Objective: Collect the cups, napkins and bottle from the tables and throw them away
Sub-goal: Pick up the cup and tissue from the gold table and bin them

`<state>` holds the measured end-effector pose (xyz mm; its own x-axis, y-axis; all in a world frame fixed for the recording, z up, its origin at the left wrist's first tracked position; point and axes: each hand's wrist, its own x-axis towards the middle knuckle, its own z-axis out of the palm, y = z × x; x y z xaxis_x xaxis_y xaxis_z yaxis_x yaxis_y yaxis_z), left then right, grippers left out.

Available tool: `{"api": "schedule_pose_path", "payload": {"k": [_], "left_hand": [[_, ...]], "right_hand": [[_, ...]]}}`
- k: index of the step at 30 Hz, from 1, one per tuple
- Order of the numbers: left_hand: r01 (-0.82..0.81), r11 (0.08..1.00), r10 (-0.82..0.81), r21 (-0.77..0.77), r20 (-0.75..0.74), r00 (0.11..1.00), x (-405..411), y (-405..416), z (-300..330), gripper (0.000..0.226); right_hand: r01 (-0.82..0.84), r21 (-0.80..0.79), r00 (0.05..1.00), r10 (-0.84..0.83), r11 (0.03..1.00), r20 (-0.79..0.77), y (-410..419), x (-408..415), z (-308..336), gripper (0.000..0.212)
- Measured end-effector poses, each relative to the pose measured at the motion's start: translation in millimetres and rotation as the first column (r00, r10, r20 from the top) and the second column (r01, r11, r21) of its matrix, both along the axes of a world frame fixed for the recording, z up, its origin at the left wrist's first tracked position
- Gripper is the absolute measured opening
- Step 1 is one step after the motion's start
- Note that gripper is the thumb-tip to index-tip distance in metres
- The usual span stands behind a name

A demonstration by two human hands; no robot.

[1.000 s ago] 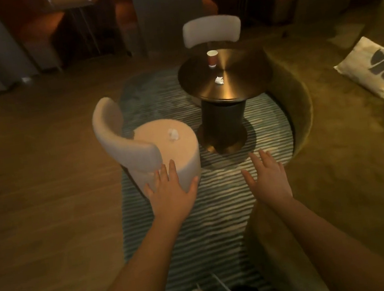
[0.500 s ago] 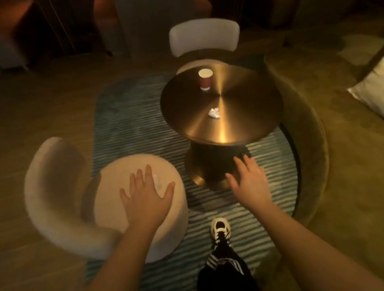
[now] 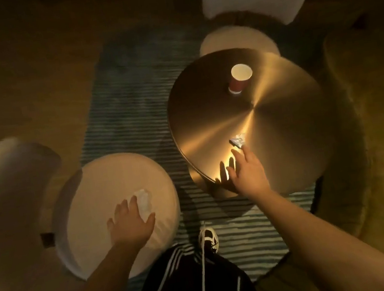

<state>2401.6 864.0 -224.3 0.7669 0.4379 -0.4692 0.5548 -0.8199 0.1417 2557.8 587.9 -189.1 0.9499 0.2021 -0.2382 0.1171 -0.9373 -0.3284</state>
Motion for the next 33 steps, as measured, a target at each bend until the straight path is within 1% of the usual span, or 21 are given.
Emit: {"api": "schedule_pose_path", "payload": {"k": [2, 6, 9, 11, 14, 17, 19, 22, 24, 26, 28, 30, 33], "left_hand": [[0.000, 1.000, -0.001, -0.023, -0.061, 0.998, 3, 4, -18, 0.075], [-0.039, 0.997, 0.032, -0.064, -0.101, 0.994, 10, 12, -55, 0.073], [-0.104, 0.991, 0.099, -0.089, -0.051, 0.994, 18, 21, -84, 0.076], [-0.127, 0.987, 0.126, -0.096, -0.017, 0.992, 24, 28, -109, 0.082], [-0.121, 0.987, 0.123, -0.102, 0.019, 0.992, 34, 41, -152, 0.088], [-0.039, 0.995, 0.041, -0.089, 0.024, 0.999, 41, 50, -193, 0.083], [0.025, 0.993, -0.023, -0.112, 0.014, 1.000, 44, 53, -214, 0.077], [0.043, 0.986, -0.036, -0.164, 0.044, 0.998, 45, 55, -229, 0.062], [-0.011, 0.976, 0.036, -0.215, 0.113, 0.993, 49, 54, -219, 0.046], [-0.037, 0.964, 0.103, -0.263, 0.244, 0.964, 57, 52, -192, 0.034], [-0.014, 0.945, 0.148, -0.327, 0.389, 0.909, 70, 48, -151, 0.034], [0.048, 0.927, 0.164, -0.373, 0.515, 0.841, 90, 41, -100, 0.039], [0.112, 0.904, 0.205, -0.413, 0.649, 0.733, 131, 18, -15, 0.045]], "right_hand": [[0.009, -0.016, 1.000, -0.009, 1.000, -0.001, 6, 24, -16, 0.058], [-0.018, -0.077, 1.000, 0.020, 0.997, 0.021, 14, 60, -54, 0.064], [-0.019, -0.063, 1.000, 0.019, 0.998, 0.002, 18, 71, -79, 0.061], [-0.005, -0.035, 0.999, 0.006, 0.999, 0.045, 20, 71, -90, 0.056], [0.038, 0.018, 0.991, -0.040, 0.999, 0.130, 23, 68, -98, 0.052], [0.075, 0.051, 0.979, -0.083, 0.996, 0.189, 27, 68, -101, 0.047], [0.076, 0.057, 0.970, -0.087, 0.996, 0.228, 29, 67, -103, 0.045], [0.055, 0.072, 0.957, -0.073, 0.996, 0.280, 28, 67, -108, 0.044], [0.035, 0.089, 0.954, -0.060, 0.995, 0.295, 26, 66, -107, 0.046], [0.013, 0.108, 0.960, -0.042, 0.994, 0.276, 25, 65, -100, 0.044], [0.014, 0.159, 0.978, -0.046, 0.987, 0.203, 26, 64, -84, 0.042], [0.051, 0.267, 0.988, -0.089, 0.962, 0.130, 32, 62, -58, 0.040], [0.113, 0.482, 0.982, -0.171, 0.869, 0.079, 49, 58, 0, 0.039]]}}
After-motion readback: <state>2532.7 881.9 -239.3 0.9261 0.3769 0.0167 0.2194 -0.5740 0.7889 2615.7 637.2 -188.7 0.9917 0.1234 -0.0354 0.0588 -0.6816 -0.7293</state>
